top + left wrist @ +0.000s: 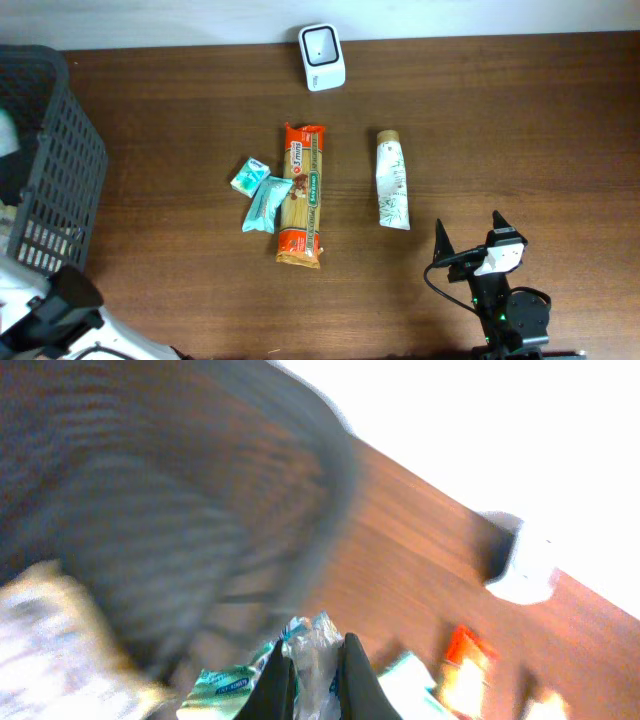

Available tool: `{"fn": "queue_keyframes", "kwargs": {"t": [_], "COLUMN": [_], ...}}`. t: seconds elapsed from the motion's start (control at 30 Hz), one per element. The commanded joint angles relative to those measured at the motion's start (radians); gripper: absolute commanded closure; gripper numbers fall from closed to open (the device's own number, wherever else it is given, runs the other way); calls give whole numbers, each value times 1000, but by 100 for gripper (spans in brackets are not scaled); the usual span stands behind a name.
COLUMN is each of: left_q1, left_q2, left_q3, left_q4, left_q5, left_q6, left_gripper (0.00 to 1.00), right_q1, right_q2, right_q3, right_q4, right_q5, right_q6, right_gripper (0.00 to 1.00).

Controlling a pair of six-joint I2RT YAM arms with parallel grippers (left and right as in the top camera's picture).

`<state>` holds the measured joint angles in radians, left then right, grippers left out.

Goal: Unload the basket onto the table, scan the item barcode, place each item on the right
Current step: 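Place the second Kleenex pack beside the first, release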

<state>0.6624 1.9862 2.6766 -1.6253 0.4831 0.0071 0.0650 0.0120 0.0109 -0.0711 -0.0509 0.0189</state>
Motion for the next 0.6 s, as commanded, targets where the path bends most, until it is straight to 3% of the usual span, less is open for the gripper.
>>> {"fn": "queue_keyframes", "kwargs": {"t": [0.0,0.13,0.2,0.33,0.57], "left_q1": [-212,-525,-642,-737,-754], "left_q2": [-7,-6,-6,-6,-6], "left_q3": [2,-42,-115,-341,-835], "left_q4": [-63,-63,-56,13,331], "left_q5": [55,-241,-323,-338,-361], "left_q6": [146,144,122,74,-23], "left_gripper": [100,100,100,100,100], "right_q1": [-6,-6,-6,-6,-6], "right_q2": [-6,-6,-6,-6,-6], "right_q3": [-5,-5,-5,-5,-5], "right_q4": [-3,-3,-3,-4,-3], "right_q5": [-5,-5,-5,-5,-5], "right_q6": [1,1,1,1,1], "right_gripper": [1,1,1,1,1]}}
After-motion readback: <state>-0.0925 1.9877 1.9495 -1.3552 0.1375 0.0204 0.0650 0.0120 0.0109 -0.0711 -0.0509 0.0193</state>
